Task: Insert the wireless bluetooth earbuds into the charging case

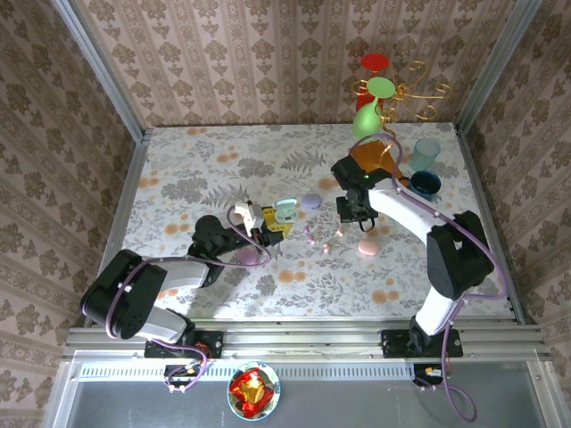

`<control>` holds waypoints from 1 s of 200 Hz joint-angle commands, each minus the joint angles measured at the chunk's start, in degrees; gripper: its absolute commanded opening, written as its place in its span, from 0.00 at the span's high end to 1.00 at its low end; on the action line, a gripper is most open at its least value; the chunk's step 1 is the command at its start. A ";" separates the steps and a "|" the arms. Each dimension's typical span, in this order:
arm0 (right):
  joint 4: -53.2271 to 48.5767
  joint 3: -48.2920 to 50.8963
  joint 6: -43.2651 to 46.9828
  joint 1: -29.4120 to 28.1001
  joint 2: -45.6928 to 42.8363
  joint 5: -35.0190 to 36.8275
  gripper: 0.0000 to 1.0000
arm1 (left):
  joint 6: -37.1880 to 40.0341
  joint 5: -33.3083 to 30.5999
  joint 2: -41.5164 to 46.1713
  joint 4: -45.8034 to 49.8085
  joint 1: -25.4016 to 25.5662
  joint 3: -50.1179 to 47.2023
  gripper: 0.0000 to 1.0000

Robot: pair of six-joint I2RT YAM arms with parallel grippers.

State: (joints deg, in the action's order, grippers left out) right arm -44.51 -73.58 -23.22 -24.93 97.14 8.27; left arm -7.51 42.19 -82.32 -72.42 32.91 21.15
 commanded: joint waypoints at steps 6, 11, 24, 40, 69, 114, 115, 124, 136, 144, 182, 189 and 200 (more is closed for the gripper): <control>3.05 1.56 -2.91 1.34 -5.53 -11.15 0.85 | 1.67 0.06 -1.82 -1.55 -0.47 3.44 0.68; 3.61 1.95 -3.13 1.58 -6.62 -12.51 0.85 | 1.74 0.00 -2.16 -1.60 -0.47 3.82 0.68; 4.55 2.60 -3.67 2.12 -9.00 -15.65 0.85 | 1.79 0.09 -3.15 -1.61 -0.47 4.67 0.68; 4.96 2.69 -3.51 2.23 -11.34 -18.46 0.84 | 1.85 -0.29 -4.15 -1.67 -0.47 5.68 0.68; 6.19 2.58 -4.00 2.23 -15.26 -23.02 0.84 | 1.97 -1.23 -5.59 -1.74 -0.39 7.19 0.69; 11.19 3.15 -7.85 1.41 -21.25 -30.54 0.83 | 2.54 -1.13 -7.09 -1.74 -0.30 9.25 0.69; 11.46 3.17 -7.91 1.39 -21.36 -30.66 0.83 | 2.52 -1.10 -7.12 -1.70 -0.30 9.30 0.69; 12.84 3.36 -8.69 1.03 -22.19 -31.70 0.84 | 2.35 -0.96 -7.53 -1.75 -0.30 9.69 0.69; 13.40 3.29 -9.82 0.56 -22.67 -33.01 0.84 | 2.34 -0.78 -7.94 -1.75 -0.21 10.25 0.69; 15.49 3.27 -10.44 -0.04 -22.86 -33.55 0.84 | 2.47 -0.64 -8.27 -1.68 -0.14 10.57 0.69; 18.85 1.89 -12.27 -3.47 -22.12 -35.44 0.84 | 2.34 -0.46 -8.80 -1.69 -0.12 11.22 0.70; 19.22 1.44 -12.61 -3.91 -21.65 -35.68 0.84 | 2.22 -0.38 -8.76 -1.70 -0.04 11.33 0.69; 19.60 0.62 -12.64 -4.82 -20.91 -35.60 0.84 | 2.18 -0.33 -8.73 -1.71 0.05 11.16 0.69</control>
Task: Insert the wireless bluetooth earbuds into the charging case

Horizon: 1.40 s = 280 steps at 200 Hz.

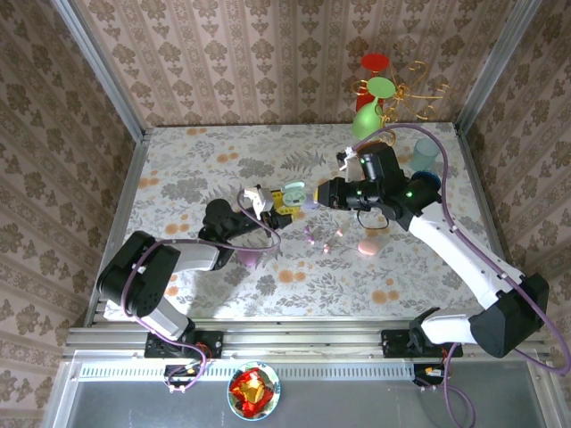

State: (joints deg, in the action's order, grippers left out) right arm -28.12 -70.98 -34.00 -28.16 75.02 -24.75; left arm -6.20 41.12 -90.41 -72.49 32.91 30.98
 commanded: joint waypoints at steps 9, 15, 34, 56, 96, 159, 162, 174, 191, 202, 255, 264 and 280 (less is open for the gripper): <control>3.41 -2.54 -1.86 -2.18 1.89 -2.59 0.84 | 1.00 0.77 -0.48 -1.61 0.13 1.28 0.70; 3.49 -3.02 -1.96 -2.47 2.42 -2.73 0.84 | 1.08 0.74 -0.52 -1.69 0.14 1.20 0.70; 3.49 -4.22 -2.22 -3.69 3.95 -2.46 0.84 | 1.06 0.92 -0.40 -1.67 0.14 1.06 0.70; 4.62 -5.16 -2.65 -4.77 5.79 -2.80 0.84 | 1.02 0.90 -0.43 -1.70 0.23 1.15 0.69; 5.32 -6.60 -2.65 -5.24 8.11 -3.04 0.84 | 0.97 1.16 -0.28 -1.69 0.40 1.08 0.69; 5.09 -8.39 -1.53 -5.23 10.10 -1.61 0.83 | 0.94 1.06 0.50 -1.69 0.58 0.39 0.69; 4.98 -8.52 -1.56 -5.24 10.27 -1.54 0.84 | 0.96 1.06 0.51 -1.69 0.54 0.38 0.69; 5.14 -8.82 -1.44 -5.24 10.68 -1.55 0.83 | 0.94 1.06 0.59 -1.69 0.57 0.39 0.69; 5.17 -8.97 -1.51 -5.24 11.44 -1.61 0.83 | 1.10 1.07 0.67 -1.69 0.55 0.39 0.70; 5.07 -9.09 -1.64 -5.24 12.03 -2.08 0.83 | 1.17 1.01 0.79 -1.69 0.58 0.31 0.70; 4.03 -8.04 -1.27 -5.24 11.68 -1.66 0.83 | 1.49 -0.59 1.23 -1.69 0.51 0.20 0.70; 3.89 -7.98 -1.17 -5.24 11.92 -1.93 0.83 | 1.70 -0.80 1.22 -1.69 0.49 0.39 0.70; 3.42 -8.12 -1.07 -5.19 12.41 -2.46 0.83 | 1.62 -1.67 1.21 -1.66 0.49 0.62 0.70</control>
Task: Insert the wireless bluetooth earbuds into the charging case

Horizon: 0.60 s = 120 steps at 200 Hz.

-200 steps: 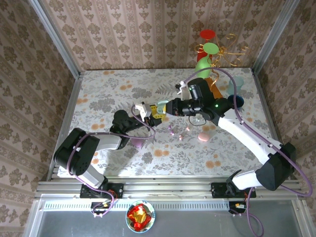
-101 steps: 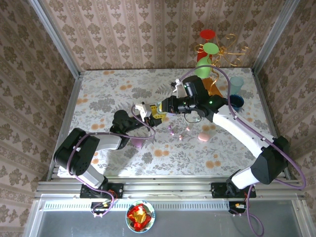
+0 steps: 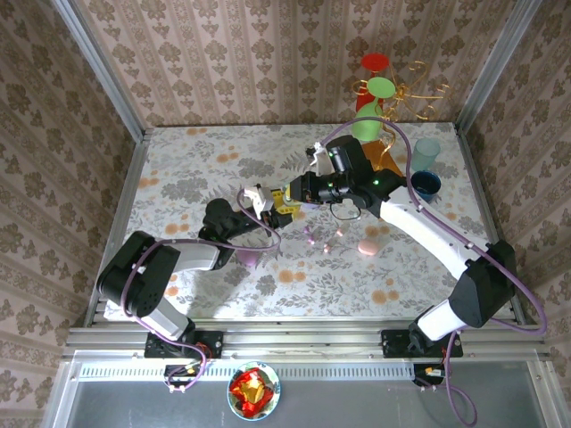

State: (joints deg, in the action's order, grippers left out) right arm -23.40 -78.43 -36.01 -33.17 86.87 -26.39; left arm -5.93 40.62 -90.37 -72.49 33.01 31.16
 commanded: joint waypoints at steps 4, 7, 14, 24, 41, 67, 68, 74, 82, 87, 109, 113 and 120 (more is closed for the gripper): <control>-1.30 -0.72 0.94 -0.23 0.62 -0.98 0.83 | 1.36 -1.46 1.21 -1.61 0.36 0.48 0.70; -1.30 -0.75 0.94 -0.23 0.59 -1.02 0.82 | 1.36 -1.61 1.20 -1.60 0.38 0.48 0.70; -1.39 -0.76 1.09 -0.23 0.73 -1.03 0.82 | 1.36 -1.85 1.16 -1.64 0.38 0.40 0.70; -2.01 -0.83 1.33 -0.23 0.98 -0.61 0.82 | 1.34 -1.94 1.17 -1.68 0.38 0.40 0.70; -2.89 -1.07 1.63 -0.18 1.20 -0.06 0.79 | 1.32 -1.65 1.43 -1.61 0.34 0.29 0.70; -3.38 -1.43 2.24 -0.14 0.40 0.98 0.73 | 1.45 -1.64 1.94 -1.65 0.38 -0.04 0.70; -3.44 -1.45 2.30 -0.14 0.40 1.03 0.72 | 1.45 -1.66 1.99 -1.67 0.38 -0.09 0.70; -3.41 -1.48 2.41 -0.07 0.03 1.26 0.71 | 1.53 -1.76 2.05 -1.61 0.38 -0.21 0.70; -3.41 -1.54 2.50 0.10 -0.33 1.47 0.69 | 1.62 -1.72 2.04 -1.60 0.38 -0.30 0.70; -3.41 -1.63 2.60 0.16 -0.70 1.51 0.67 | 1.60 -1.65 2.05 -1.63 0.38 -0.35 0.70; -2.93 -1.08 3.30 0.81 -2.49 1.58 0.59 | 1.47 -1.51 2.04 -1.68 0.38 -0.57 0.70; -2.76 -0.71 3.35 1.03 -3.06 1.67 0.57 | 1.51 -1.51 2.09 -1.62 0.38 -0.65 0.70; -1.97 0.07 3.39 1.44 -3.99 1.76 0.55 | 1.62 -1.56 2.11 -1.67 0.38 -0.66 0.70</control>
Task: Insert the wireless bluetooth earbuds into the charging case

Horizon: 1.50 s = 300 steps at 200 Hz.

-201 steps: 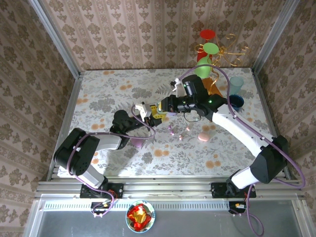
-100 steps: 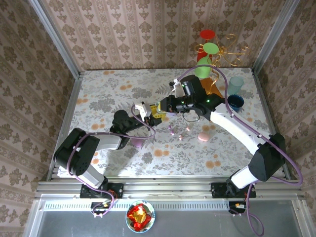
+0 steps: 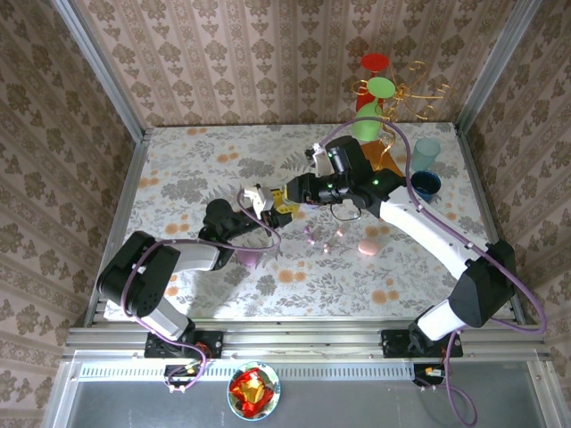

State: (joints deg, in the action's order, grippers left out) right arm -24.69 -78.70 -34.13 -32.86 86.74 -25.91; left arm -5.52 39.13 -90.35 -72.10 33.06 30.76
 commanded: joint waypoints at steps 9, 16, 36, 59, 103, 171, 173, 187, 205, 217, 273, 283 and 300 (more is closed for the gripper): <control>0.68 2.08 1.55 1.91 -5.87 1.74 0.53 | 1.29 -0.16 2.05 -2.02 0.24 -0.51 0.70; 1.87 3.69 1.76 2.82 -7.45 1.96 0.52 | 1.35 -0.30 2.17 -2.00 0.21 -0.68 0.70; 3.37 8.69 1.60 7.08 -12.17 1.68 0.51 | 1.51 -0.69 2.43 -2.03 -0.01 -1.40 0.70; 3.64 14.40 2.57 12.36 -15.77 3.00 0.50 | 1.55 -0.77 2.94 -2.07 -0.35 -2.27 0.70; 3.90 22.83 -1.19 22.67 -12.33 8.35 0.52 | 1.25 -0.96 4.43 -1.96 -0.54 -3.66 0.70; -6.91 12.70 9.03 18.42 7.94 30.59 0.53 | 2.44 -3.96 5.62 -2.08 -1.74 -7.97 0.70; -7.45 12.38 9.16 18.24 8.52 31.21 0.53 | 2.51 -4.11 5.77 -2.08 -1.81 -8.15 0.70; -9.83 9.76 10.47 16.33 11.69 36.20 0.54 | 2.64 -4.81 6.60 -2.08 -2.41 -9.60 0.70; -14.23 5.58 12.20 13.09 16.62 44.53 0.55 | 2.54 -5.82 7.97 -2.03 -3.23 -11.42 0.70; -17.23 2.82 12.84 11.20 19.39 49.56 0.57 | 2.37 -6.29 8.97 -2.01 -3.67 -12.56 0.70; -24.10 -4.85 14.09 4.97 28.72 63.45 0.60 | 1.13 -6.53 12.89 -1.88 -5.10 -16.64 0.70; -24.77 -5.63 13.97 4.61 29.77 63.96 0.60 | 0.91 -6.31 13.07 -1.84 -5.52 -16.93 0.70; -25.32 -6.52 13.90 4.16 31.38 63.97 0.60 | 0.44 -5.49 13.42 -1.82 -5.91 -17.22 0.70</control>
State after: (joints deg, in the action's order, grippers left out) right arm -45.39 -83.13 -20.67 -28.38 115.77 32.10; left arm -4.27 32.95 -78.41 -72.49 27.94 14.31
